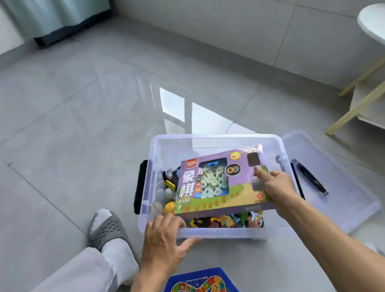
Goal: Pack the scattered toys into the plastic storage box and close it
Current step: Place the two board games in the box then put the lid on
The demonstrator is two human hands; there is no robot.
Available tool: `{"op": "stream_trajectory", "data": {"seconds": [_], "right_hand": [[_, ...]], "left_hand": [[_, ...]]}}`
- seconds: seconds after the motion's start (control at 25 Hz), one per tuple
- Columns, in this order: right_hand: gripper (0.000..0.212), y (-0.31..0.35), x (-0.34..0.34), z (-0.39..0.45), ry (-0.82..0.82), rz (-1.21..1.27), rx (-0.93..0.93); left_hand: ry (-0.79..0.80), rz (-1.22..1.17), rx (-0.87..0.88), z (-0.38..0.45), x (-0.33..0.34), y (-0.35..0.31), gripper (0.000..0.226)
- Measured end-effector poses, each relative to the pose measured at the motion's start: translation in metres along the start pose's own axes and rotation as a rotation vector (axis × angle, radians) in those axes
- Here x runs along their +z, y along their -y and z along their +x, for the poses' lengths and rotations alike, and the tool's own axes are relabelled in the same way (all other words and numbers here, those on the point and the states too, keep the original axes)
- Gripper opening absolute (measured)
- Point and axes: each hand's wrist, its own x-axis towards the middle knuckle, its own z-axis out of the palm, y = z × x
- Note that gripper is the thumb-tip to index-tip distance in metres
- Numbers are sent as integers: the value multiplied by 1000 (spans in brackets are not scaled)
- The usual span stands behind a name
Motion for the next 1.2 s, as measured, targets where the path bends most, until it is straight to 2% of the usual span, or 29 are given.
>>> {"op": "stream_trajectory", "data": {"seconds": [0.16,0.28,0.32,0.4,0.44,0.52,0.6,0.64,0.68,0.72,0.8,0.84,0.92,1.04,1.12,1.2], "right_hand": [[29,-55,25,45,-8,-279,-60],[35,-63,35,64,-103,-722,-211],[34,-52,35,60,-143,-742,-302],[25,-25,25,30,-198,-556,-471],[18,-18,16,7,-232,-431,-537],[15,-39,-3,-43,-308,-304,-622],[17,-96,-14,-87,-360,-335,-538],[18,-132,-18,-102,-358,-390,-422],[19,-170,-20,-115,-320,-462,-273],[22,-203,-21,-124,-230,-534,-110],[39,-255,-20,-132,38,-638,134],[47,-273,-19,-132,142,-668,201],[49,-291,-14,-127,227,-717,269],[45,-299,-8,-123,184,-768,243],[46,-300,-11,-124,161,-766,236],[38,-300,-20,-119,170,-722,285]], "left_hand": [[-93,124,46,6,10,-1,46],[-30,146,20,20,14,-6,47],[1,147,18,28,12,-7,46],[57,104,-16,42,7,-15,45],[38,63,-34,44,4,-23,42],[-135,-45,-129,26,8,-45,42],[-313,-223,-359,-21,20,-61,48],[-322,-320,-540,-52,27,-65,48],[-249,-392,-743,-84,34,-65,49],[-103,-425,-945,-112,42,-59,51],[200,-427,-1290,-155,62,-36,61],[270,-433,-1401,-166,70,-25,66],[339,-481,-1469,-176,86,-10,71],[413,-461,-1434,-179,104,2,64],[390,-469,-1461,-179,105,12,58],[322,-664,-1542,-173,104,23,50]]}}
